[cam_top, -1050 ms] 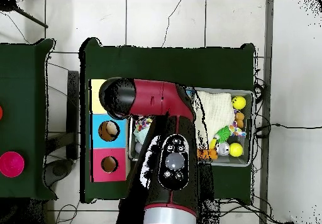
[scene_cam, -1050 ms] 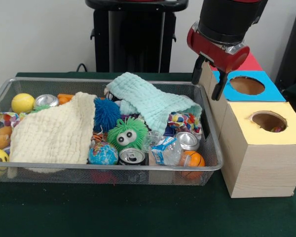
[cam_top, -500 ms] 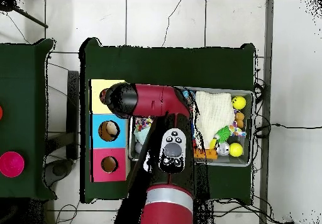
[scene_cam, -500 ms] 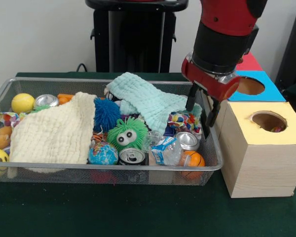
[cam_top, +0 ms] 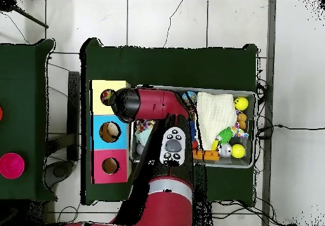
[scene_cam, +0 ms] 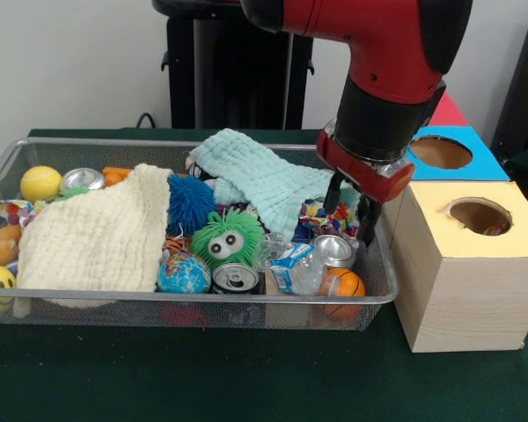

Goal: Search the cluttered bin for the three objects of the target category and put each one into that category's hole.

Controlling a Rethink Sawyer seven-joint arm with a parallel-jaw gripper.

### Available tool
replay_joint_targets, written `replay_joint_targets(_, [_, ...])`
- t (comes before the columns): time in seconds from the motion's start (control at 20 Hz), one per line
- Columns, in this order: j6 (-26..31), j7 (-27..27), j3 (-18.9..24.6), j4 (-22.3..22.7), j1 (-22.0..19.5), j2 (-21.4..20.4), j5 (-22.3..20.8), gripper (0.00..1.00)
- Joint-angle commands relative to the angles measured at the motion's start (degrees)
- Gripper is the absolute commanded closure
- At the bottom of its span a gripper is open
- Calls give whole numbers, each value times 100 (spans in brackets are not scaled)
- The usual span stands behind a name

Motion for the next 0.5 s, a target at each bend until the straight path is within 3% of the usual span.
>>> replay_joint_targets(0.05, [-349, 447, 278, 741, -48, 117, 2, 0])
replay_joint_targets(0.5, [-360, 416, 306, 1370, 30, -260, 28, 0])
